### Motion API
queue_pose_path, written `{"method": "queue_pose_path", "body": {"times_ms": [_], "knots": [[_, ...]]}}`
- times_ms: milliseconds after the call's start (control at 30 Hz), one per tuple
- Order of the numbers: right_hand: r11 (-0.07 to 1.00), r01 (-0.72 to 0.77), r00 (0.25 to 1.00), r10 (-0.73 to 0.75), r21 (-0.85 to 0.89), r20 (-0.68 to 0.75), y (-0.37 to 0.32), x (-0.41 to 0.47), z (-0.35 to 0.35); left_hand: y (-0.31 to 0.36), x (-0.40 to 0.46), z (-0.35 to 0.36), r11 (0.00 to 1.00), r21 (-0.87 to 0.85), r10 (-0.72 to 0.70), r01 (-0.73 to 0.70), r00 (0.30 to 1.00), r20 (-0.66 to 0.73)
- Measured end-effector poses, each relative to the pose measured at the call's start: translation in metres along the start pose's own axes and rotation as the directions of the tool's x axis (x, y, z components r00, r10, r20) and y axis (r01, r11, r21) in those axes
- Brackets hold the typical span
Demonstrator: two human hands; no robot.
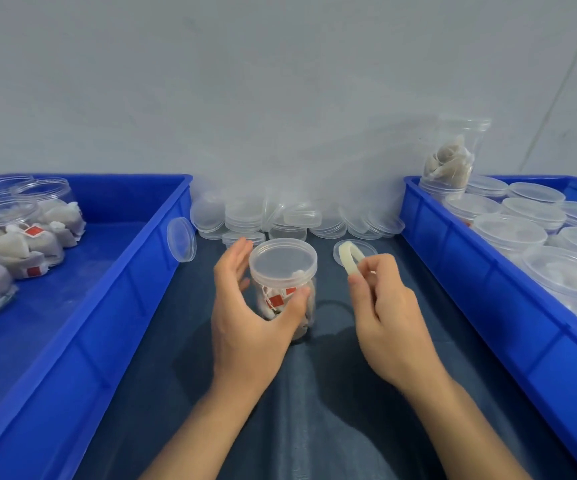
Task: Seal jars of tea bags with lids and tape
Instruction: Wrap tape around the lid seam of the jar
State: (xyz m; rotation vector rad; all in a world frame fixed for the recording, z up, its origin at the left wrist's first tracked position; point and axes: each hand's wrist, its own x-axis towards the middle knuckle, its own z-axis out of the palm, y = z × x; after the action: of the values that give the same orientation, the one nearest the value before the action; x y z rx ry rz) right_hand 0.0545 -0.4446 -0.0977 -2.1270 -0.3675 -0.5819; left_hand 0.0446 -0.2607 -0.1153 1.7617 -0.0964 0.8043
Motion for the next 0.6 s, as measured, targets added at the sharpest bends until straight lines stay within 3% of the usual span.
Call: {"method": "queue_pose_path", "body": {"times_ms": [100,233,400,600], "knots": [[0.988,0.075,0.997,-0.07,0.138,-0.042,-0.011,-0.005,0.0,0.009,0.001,-0.001,0.982,0.079,0.175,-0.171,0.984,-0.042],[0.979,0.185,0.983,-0.183,0.086,-0.024,-0.017,-0.009,0.002,0.017,-0.002,0.006,0.909,0.139,0.393,-0.393,0.919,0.032],[0.924,0.371,0.928,-0.373,-0.089,0.0,-0.023,-0.01,0.01,0.02,-0.005,0.007,0.919,0.134,0.366,-0.372,0.928,0.067],[0.91,0.381,0.922,-0.388,-0.166,-0.012,-0.024,-0.01,0.013,0.02,-0.007,0.006,0.919,0.176,0.362,-0.352,0.932,-0.025]]}}
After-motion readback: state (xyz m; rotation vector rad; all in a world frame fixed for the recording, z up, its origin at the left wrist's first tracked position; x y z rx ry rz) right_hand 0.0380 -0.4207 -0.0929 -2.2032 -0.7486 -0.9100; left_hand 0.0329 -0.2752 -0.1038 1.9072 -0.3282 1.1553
